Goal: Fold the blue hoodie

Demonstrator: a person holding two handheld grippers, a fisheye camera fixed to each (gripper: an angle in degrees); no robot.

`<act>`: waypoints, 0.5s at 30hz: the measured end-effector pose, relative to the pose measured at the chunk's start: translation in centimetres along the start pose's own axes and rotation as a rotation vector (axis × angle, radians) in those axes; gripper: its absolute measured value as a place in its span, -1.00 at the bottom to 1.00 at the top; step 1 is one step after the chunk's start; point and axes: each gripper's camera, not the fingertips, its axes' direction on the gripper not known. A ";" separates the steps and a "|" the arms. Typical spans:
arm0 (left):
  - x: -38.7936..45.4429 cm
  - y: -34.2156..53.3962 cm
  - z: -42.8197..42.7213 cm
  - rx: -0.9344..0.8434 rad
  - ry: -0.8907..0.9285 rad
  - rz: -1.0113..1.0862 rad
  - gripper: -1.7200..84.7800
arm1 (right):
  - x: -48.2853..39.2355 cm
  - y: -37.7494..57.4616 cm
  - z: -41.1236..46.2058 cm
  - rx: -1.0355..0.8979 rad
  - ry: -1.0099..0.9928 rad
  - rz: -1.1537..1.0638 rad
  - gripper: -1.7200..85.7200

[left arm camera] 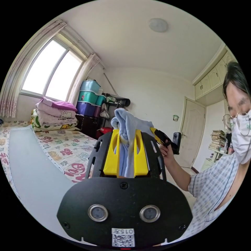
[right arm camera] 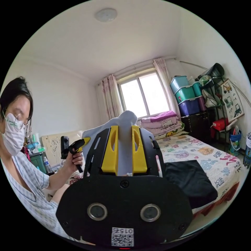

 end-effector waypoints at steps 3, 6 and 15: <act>0.7 0.1 -0.9 0.023 0.016 -0.012 -0.78 | -1.0 1.7 -2.9 0.016 -0.026 -0.022 -0.78; 1.7 0.1 -5.1 0.047 -0.010 0.004 -0.78 | -3.4 3.8 -4.0 0.017 -0.105 -0.038 -0.78; 6.4 1.4 -30.6 0.192 -0.419 0.020 -0.78 | -17.2 14.4 4.9 -0.040 -0.566 -0.001 -0.78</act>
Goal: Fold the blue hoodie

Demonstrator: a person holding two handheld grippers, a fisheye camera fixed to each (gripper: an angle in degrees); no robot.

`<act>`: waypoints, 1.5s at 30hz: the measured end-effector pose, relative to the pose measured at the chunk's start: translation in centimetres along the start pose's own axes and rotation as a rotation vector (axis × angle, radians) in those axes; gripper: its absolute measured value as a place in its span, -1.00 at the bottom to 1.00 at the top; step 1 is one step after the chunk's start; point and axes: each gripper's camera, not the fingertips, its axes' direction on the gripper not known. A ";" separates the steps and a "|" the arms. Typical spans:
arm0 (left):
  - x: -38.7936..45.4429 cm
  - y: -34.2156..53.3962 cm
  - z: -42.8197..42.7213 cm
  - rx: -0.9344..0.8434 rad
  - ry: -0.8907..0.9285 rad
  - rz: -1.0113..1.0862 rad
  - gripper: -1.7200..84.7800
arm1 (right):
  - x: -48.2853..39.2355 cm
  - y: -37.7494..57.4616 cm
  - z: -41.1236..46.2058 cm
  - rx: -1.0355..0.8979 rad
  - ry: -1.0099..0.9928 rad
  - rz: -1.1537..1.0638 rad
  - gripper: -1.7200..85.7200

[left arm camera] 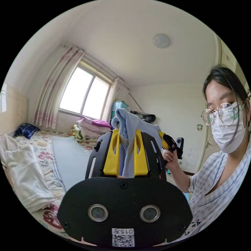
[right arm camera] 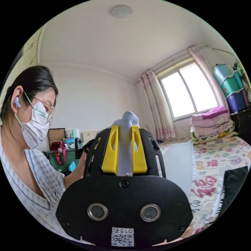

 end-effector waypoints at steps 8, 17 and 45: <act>-6.6 -4.5 -16.1 0.105 -0.346 -0.002 -0.78 | -4.2 7.3 20.6 -0.094 -0.259 0.127 -0.78; -20.9 -5.0 -18.0 0.141 -0.514 -0.162 -0.77 | -1.9 15.4 41.8 -0.246 -0.187 0.144 -0.78; -45.2 8.2 18.0 -0.678 -1.140 -0.221 -0.79 | 19.3 38.0 90.8 -0.887 0.320 0.180 -0.97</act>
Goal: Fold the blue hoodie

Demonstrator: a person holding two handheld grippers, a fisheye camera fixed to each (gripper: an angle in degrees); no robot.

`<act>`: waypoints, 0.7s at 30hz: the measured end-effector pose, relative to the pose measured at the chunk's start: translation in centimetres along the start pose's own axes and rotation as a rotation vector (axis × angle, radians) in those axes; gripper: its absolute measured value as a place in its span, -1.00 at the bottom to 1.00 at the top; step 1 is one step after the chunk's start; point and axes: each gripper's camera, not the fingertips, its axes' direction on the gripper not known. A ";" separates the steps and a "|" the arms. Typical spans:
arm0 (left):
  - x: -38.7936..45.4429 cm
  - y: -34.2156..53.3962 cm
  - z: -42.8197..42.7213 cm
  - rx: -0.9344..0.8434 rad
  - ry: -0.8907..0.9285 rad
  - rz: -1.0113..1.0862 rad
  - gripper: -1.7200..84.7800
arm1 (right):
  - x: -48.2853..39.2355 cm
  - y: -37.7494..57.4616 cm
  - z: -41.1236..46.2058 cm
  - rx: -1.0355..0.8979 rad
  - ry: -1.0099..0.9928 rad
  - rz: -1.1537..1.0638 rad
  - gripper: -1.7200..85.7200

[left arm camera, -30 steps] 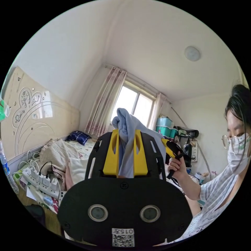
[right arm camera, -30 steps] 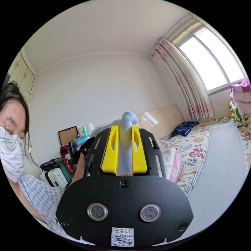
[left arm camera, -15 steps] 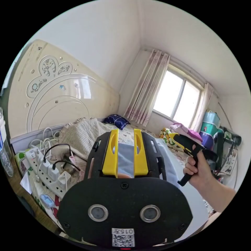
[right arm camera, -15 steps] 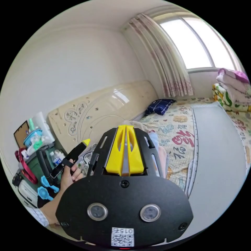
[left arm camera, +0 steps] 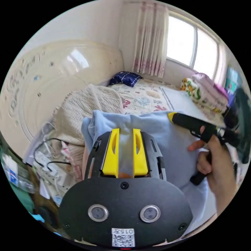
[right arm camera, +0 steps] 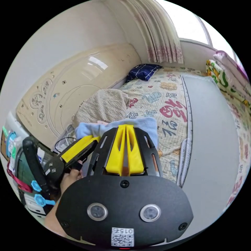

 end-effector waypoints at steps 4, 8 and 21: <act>5.2 0.5 0.0 0.004 -0.167 0.168 -0.83 | -2.5 -0.5 -5.0 0.039 0.155 -0.176 -0.93; 2.6 1.8 -3.4 0.039 0.086 0.122 -0.78 | 2.4 6.1 -13.3 -0.044 0.193 -0.371 -0.83; 26.9 8.9 -10.9 0.173 0.736 0.420 -0.79 | 42.3 21.4 -50.8 0.079 0.383 0.362 -0.86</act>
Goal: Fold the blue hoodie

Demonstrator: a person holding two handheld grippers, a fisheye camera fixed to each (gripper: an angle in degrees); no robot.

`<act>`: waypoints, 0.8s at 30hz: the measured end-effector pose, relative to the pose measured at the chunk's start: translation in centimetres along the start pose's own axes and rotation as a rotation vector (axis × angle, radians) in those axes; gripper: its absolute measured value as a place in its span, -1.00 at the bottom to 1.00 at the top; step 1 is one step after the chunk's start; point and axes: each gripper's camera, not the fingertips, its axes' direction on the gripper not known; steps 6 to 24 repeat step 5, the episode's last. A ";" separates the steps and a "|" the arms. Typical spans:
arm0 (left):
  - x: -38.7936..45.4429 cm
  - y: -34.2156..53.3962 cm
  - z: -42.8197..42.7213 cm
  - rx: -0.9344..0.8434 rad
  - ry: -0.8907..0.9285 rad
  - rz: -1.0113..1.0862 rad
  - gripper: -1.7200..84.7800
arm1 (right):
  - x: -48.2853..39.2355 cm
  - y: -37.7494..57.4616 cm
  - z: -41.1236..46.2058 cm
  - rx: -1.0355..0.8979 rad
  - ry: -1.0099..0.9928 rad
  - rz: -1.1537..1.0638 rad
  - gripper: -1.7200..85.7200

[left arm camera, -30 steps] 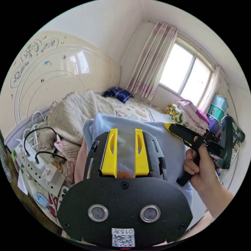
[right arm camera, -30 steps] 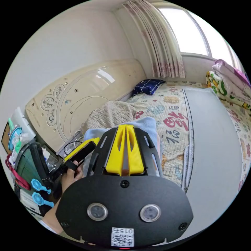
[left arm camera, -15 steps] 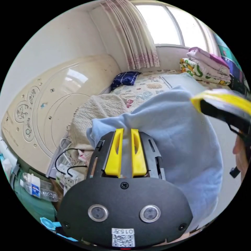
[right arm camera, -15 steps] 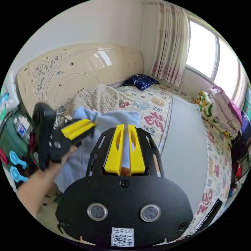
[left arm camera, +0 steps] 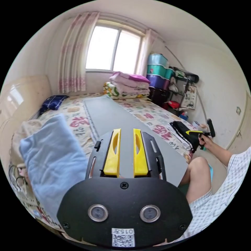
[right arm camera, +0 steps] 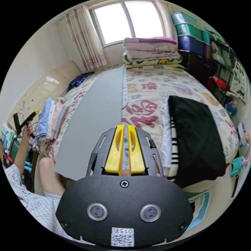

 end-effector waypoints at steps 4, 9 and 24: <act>8.4 -4.3 10.6 -0.070 0.206 0.042 -0.79 | 4.7 -7.1 -4.8 0.089 0.191 0.034 -0.76; 10.2 -5.0 13.3 -0.089 0.267 0.027 -0.80 | 5.9 -9.5 -5.5 0.097 0.210 0.067 -0.74; 10.2 -5.0 13.3 -0.089 0.267 0.027 -0.80 | 5.9 -9.5 -5.5 0.097 0.210 0.067 -0.74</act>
